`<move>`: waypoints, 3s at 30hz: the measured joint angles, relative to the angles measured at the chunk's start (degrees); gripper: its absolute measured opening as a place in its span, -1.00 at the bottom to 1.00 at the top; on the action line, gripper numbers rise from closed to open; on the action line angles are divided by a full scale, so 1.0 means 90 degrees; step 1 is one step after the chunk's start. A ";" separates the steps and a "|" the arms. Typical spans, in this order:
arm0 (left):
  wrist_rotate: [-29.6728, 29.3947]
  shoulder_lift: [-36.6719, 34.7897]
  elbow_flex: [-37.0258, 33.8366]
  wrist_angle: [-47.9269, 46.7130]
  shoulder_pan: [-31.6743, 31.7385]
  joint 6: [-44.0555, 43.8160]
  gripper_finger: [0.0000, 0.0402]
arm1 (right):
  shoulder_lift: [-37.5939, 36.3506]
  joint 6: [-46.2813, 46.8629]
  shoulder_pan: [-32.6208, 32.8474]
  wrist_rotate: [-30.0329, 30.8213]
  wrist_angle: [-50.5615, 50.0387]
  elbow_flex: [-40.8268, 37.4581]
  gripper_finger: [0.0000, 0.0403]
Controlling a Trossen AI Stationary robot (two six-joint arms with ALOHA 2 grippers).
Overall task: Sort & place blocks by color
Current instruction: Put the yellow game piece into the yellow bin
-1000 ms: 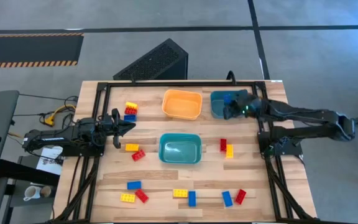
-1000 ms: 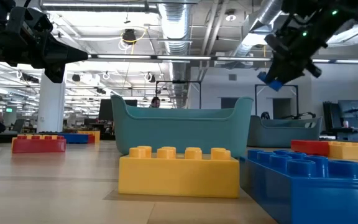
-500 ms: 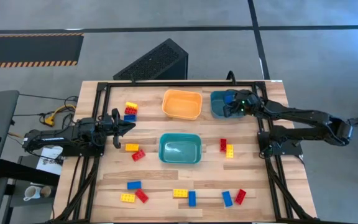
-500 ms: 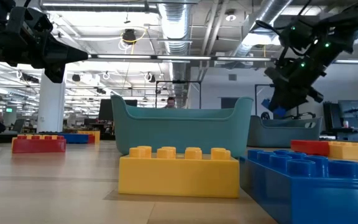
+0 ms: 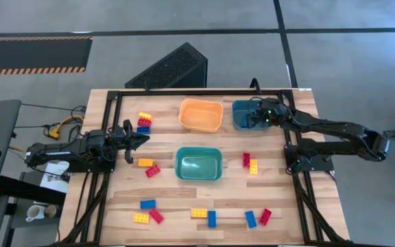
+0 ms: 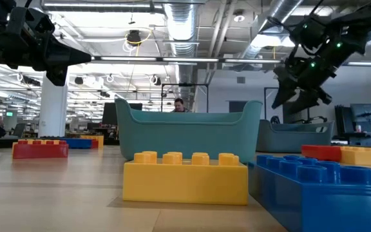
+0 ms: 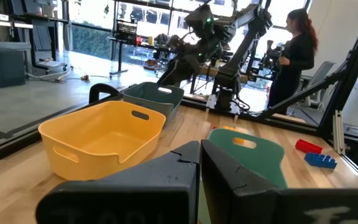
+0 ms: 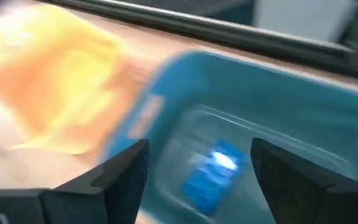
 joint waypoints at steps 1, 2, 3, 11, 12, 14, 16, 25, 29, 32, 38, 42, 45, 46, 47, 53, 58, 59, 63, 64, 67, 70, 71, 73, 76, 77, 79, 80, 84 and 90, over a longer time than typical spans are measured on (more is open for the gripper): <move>-0.0001 0.0000 -0.0001 0.0000 -0.0001 -0.0001 -1.00 | -0.0059 -0.0061 0.0132 -0.0049 0.0179 0.0000 0.46; -0.0002 0.0000 0.0000 0.0002 0.0000 0.0000 -1.00 | -0.0131 -0.0110 0.0287 -0.0051 0.0374 0.0002 0.45; 0.0000 0.0000 -0.0002 0.0001 -0.0001 -0.0001 -1.00 | -0.0192 -0.0177 0.0446 -0.0046 0.0602 0.0002 0.44; 0.0000 0.0000 -0.0001 0.0000 -0.0002 -0.0002 -1.00 | -0.0286 -0.0655 0.1963 0.0045 0.2352 0.0012 0.42; 0.0000 0.0000 -0.0002 0.0000 0.0000 0.0000 -1.00 | -0.0251 -0.0690 0.2156 0.0120 0.2483 0.0012 0.42; 0.0000 0.0000 -0.0001 0.0002 0.0000 -0.0002 -1.00 | -0.0169 -0.0751 0.2535 0.0366 0.2711 0.0012 0.42; -0.0002 0.0000 -0.0002 0.0002 0.0000 0.0000 -1.00 | -0.0093 -0.0830 0.2875 0.0717 0.2902 0.0012 0.42; 0.0000 0.0000 0.0000 0.0002 -0.0002 -0.0269 -1.00 | 0.0560 -0.1340 0.3752 0.1523 0.4056 0.0012 0.42; 0.0002 -0.0001 0.0001 0.0002 0.0000 -0.0589 -1.00 | 0.0933 -0.1414 0.3849 0.1516 0.4541 0.0012 0.42; 0.0001 0.0000 0.0000 0.0002 -0.0001 -0.0634 -1.00 | 0.1193 -0.1415 0.3847 0.1514 0.4852 0.0012 0.42; 0.0000 0.0000 -0.0001 0.0002 0.0000 -0.0642 -1.00 | 0.1551 -0.1436 0.3844 0.1509 0.5266 0.0012 0.42; 0.0000 0.0000 0.0001 0.0002 -0.0001 -0.0685 -1.00 | 0.1591 -0.1438 0.3800 0.1504 0.5316 0.0012 0.42; 0.0000 0.0000 -0.0001 0.0002 0.0000 -0.0691 -1.00 | 0.1588 -0.1436 0.3776 0.1507 0.5510 0.0012 0.42; 0.0000 0.0000 -0.0001 0.0002 0.0000 -0.0698 -1.00 | 0.1588 -0.1436 0.3779 0.1506 0.5554 0.0012 0.42; 0.0000 0.0000 -0.0001 0.0002 -0.0001 -0.0699 -1.00 | 0.1588 -0.1436 0.3791 0.1507 0.5578 0.0012 0.42; -0.0002 0.0000 0.0001 0.0002 -0.0002 -0.0699 -1.00 | 0.1588 -0.1417 0.3802 0.1502 0.5586 0.0012 0.42; 0.0000 0.0000 -0.0002 0.0002 0.0000 -0.0699 -1.00 | 0.1588 -0.1419 0.3801 0.1498 0.5586 0.0012 0.42; -0.0001 0.0000 0.0000 0.0002 -0.0001 -0.0699 -1.00 | 0.1588 -0.1429 0.3801 0.1482 0.5585 0.0012 0.42; -0.0005 0.0000 0.0000 0.0002 0.0002 -0.0699 -1.00 | 0.1588 -0.1538 0.3841 0.1472 0.5583 0.0012 0.42; -0.0005 0.0000 -0.0001 0.0002 0.0002 -0.0699 -1.00 | 0.1586 -0.1561 0.3844 0.1473 0.5581 0.0012 0.42; -0.0002 0.0000 0.0000 0.0002 0.0002 -0.0699 -1.00 | 0.1586 -0.1577 0.3847 0.1463 0.5580 0.0012 0.42; -0.0006 0.0000 -0.0002 0.0002 0.0002 -0.0640 -1.00 | 0.1586 -0.1582 0.3844 0.1463 0.5573 0.0012 0.42; -0.0007 0.0000 -0.0001 0.0002 0.0005 -0.0548 -1.00 | 0.1586 -0.1582 0.3844 0.1463 0.5569 0.0012 0.42; -0.0007 0.0000 0.0001 0.0002 0.0005 -0.0360 -1.00 | 0.1586 -0.1582 0.3844 0.1442 0.5564 0.0012 0.42; -0.0007 0.0000 -0.0001 0.0002 0.0005 -0.0298 -1.00 | 0.1586 -0.1583 0.3844 0.1334 0.5564 0.0012 0.42; -0.0007 0.0000 0.0000 0.0002 0.0005 -0.0296 -1.00 | 0.1586 -0.1584 0.3844 0.1332 0.5564 0.0012 0.42; -0.0007 0.0000 0.0000 0.0002 0.0005 -0.0294 -1.00 | 0.1586 -0.1584 0.3846 0.1330 0.5564 0.0012 0.42; -0.0007 0.0000 -0.0001 0.0002 0.0005 -0.0294 -1.00 | 0.1586 -0.1584 0.3844 0.1330 0.5564 0.0012 0.42; -0.0007 0.0000 0.0000 0.0002 0.0005 -0.0291 -1.00 | 0.1586 -0.1584 0.3844 0.1327 0.5564 0.0012 0.42; -0.0116 -0.0002 0.0001 0.0012 0.0005 -0.0289 -1.00 | 0.1586 -0.1584 0.3844 0.1320 0.5564 0.0012 0.42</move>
